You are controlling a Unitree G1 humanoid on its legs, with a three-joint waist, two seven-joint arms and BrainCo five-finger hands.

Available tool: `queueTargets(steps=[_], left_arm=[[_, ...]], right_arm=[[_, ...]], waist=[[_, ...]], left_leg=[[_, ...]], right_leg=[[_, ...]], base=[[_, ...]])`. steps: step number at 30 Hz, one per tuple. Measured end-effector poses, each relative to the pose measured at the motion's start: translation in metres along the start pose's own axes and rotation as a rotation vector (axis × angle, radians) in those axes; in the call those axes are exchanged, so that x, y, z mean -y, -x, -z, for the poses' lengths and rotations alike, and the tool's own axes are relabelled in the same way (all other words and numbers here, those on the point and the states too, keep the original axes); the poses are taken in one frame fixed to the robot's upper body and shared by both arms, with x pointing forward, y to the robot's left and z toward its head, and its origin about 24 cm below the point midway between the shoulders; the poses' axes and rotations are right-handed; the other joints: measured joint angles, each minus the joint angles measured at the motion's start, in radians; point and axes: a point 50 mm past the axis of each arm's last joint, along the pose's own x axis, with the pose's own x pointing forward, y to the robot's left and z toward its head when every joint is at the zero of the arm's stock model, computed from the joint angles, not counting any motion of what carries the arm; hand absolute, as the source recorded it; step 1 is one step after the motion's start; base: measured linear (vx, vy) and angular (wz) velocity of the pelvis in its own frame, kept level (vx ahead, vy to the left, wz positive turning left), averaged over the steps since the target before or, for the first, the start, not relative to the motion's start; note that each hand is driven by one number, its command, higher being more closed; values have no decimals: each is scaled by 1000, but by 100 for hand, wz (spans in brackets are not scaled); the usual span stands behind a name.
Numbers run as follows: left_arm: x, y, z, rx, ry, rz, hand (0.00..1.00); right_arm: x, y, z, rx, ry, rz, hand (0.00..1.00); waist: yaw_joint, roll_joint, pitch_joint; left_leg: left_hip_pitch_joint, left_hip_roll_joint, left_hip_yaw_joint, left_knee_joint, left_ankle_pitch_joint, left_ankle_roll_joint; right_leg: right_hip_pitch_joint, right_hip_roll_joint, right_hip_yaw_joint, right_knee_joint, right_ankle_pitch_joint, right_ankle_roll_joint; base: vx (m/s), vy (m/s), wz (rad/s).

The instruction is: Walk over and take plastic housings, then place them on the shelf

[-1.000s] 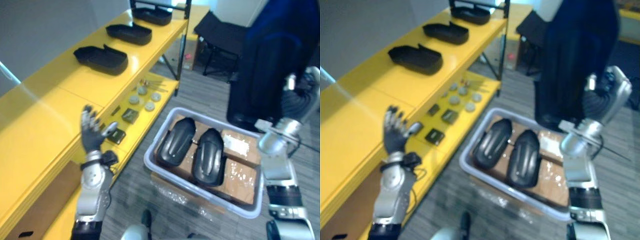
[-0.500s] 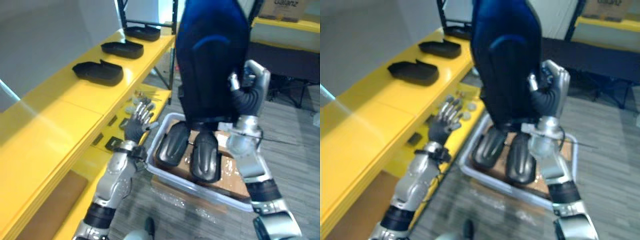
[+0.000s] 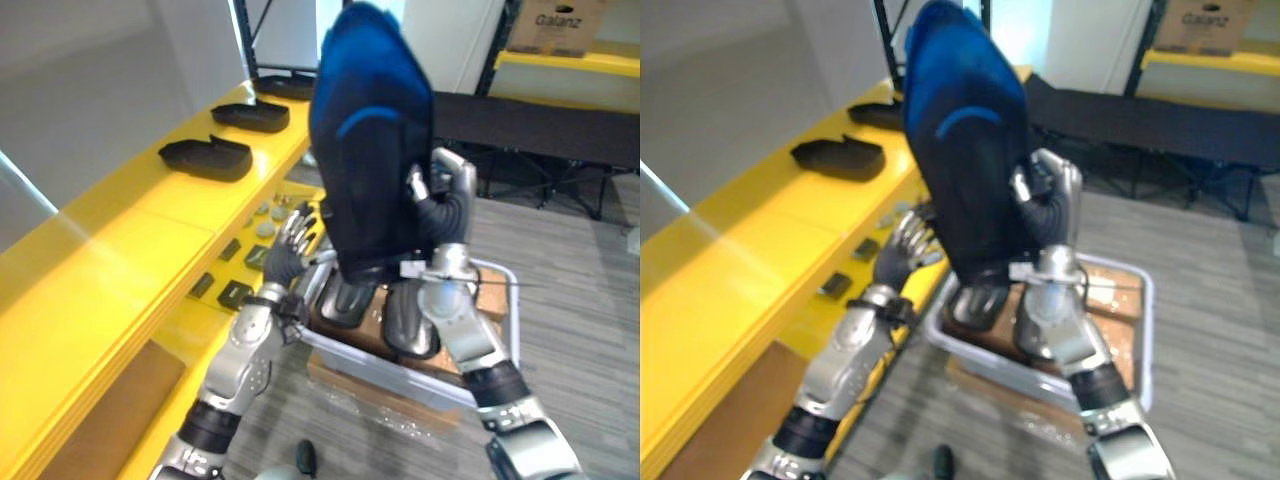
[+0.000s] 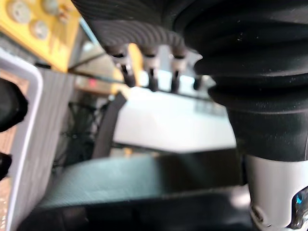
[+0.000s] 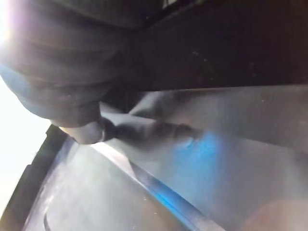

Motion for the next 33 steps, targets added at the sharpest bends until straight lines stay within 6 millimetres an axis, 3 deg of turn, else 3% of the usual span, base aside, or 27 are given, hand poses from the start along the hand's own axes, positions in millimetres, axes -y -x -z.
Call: queueTargets(steps=[8, 9, 16, 33], left_arm=[[8, 1, 4, -11, 19, 17, 0], [8, 1, 4, -14, 24, 21, 100], [6, 5, 11, -52, 69, -2, 100], [-4, 8, 27, -166, 182, -34, 100]], right_arm=[[-19, 24, 13, -98, -5, -72, 100], [-20, 26, 15, -109, -1, -78, 100], [-32, 38, 21, -158, -2, -109, 100], [-42, 55, 18, -188, -30, -117, 100]], waist=[[4, 0, 0], [4, -2, -2], [5, -25, -26], [3, -26, -51]], left_leg=[[-4, 0, -8, 0, 6, 0], [-7, 0, -9, 0, 6, -1], [-13, 1, -16, 0, 9, -2], [-12, 2, -15, 0, 12, -3]], right_leg=[[-2, 0, -5, -4, 0, 0], [-3, 1, -7, -6, 3, -1], [0, 6, -12, -21, 9, -7], [-1, 8, -7, -23, 9, -8]], base=[[-1, 4, 2], [9, 4, 4], [30, -7, 2], [4, 0, 0]])
